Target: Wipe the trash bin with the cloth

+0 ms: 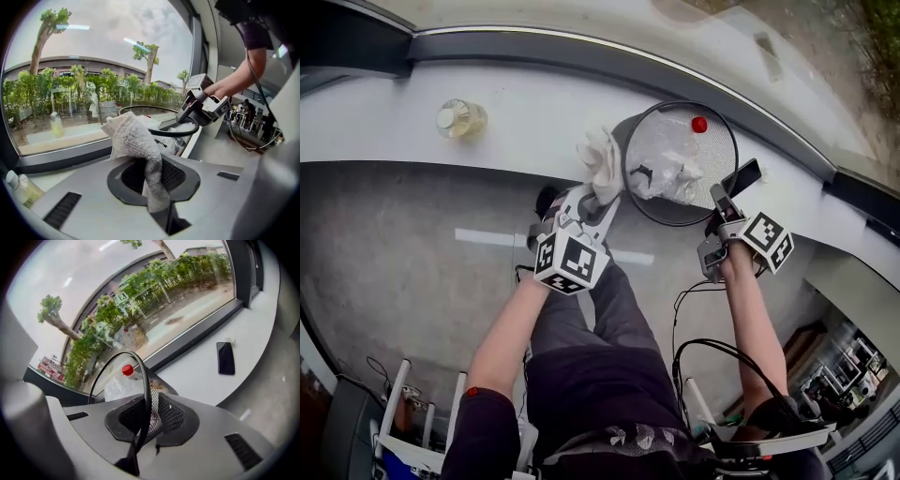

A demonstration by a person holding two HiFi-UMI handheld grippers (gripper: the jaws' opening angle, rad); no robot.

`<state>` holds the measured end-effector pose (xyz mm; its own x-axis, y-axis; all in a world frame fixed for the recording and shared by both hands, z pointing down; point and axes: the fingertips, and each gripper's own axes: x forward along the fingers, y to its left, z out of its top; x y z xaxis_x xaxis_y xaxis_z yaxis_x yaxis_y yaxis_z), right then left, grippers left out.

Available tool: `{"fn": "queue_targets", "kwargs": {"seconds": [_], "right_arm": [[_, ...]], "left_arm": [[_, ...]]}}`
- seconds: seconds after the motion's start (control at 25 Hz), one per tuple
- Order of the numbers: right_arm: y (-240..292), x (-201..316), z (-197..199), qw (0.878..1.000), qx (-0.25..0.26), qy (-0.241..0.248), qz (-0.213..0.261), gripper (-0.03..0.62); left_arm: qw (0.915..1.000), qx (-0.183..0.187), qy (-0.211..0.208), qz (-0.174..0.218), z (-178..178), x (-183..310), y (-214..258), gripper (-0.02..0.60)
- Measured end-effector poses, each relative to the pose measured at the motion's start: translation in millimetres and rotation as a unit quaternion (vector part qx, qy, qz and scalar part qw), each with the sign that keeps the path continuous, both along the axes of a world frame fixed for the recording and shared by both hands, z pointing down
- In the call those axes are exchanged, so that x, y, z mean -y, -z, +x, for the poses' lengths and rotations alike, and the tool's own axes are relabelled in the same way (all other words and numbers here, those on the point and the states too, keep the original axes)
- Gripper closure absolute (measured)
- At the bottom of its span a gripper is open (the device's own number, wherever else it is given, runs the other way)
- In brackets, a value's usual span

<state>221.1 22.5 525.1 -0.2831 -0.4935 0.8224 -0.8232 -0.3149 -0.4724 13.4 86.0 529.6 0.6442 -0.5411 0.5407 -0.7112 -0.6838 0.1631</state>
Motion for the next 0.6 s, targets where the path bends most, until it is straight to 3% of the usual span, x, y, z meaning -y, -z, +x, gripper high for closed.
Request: {"fn": "queue_targets", "kwargs": {"seconds": [0.2,0.32,0.48,0.6], "right_arm": [[-3.2,-49.5,-2.9,0.991,0.049,-0.113,-0.052,0.533],[-7.5,-70.4,-15.5,0.984,0.076,-0.146,-0.071,0.533],[-4.7,-78.2,-20.2,0.987,0.093,-0.116,-0.068,0.524],[-2.5,-71.5,-22.2,0.994,0.092,-0.021,-0.05,0.48]], "left_arm": [[0.999,-0.023,-0.032,-0.023,24.2,-45.0,2.7,0.546],[0.9979,-0.037,-0.046,-0.027,38.0,-56.9,7.0,0.546],[0.9979,-0.043,-0.042,-0.023,41.8,-51.6,11.5,0.546],[0.9991,-0.028,-0.028,-0.015,28.2,-37.9,11.8,0.546]]}}
